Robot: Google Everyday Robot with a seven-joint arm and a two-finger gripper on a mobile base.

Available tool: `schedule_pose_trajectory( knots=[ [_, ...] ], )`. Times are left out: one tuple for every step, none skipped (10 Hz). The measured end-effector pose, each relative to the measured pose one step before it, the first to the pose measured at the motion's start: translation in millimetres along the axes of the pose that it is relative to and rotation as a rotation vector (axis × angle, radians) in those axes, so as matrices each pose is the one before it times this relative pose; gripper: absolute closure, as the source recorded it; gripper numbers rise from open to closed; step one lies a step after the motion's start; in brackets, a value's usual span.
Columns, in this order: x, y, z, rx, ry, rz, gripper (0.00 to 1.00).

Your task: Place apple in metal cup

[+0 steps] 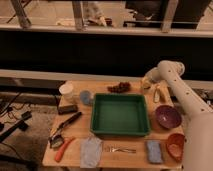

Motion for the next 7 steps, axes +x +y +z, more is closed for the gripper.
schedule_pose_trajectory(
  knots=[
    [-0.07, -0.03, -0.03, 0.00007, -0.00007, -0.00009, 0.20],
    [0.03, 0.06, 0.08, -0.00009, -0.00001, 0.00005, 0.20],
    [0.27, -0.07, -0.11, 0.00017, 0.00017, 0.00034, 0.20],
    [1.03, 0.92, 1.24, -0.00169, 0.00054, 0.00110, 0.20],
    [-0.14, -0.40, -0.48, 0.00078, -0.00014, -0.00007, 0.20],
    [0.40, 0.12, 0.10, -0.00020, 0.00022, 0.00041, 0.20],
    [0.15, -0.29, -0.40, 0.00058, 0.00003, 0.00027, 0.20]
  ],
)
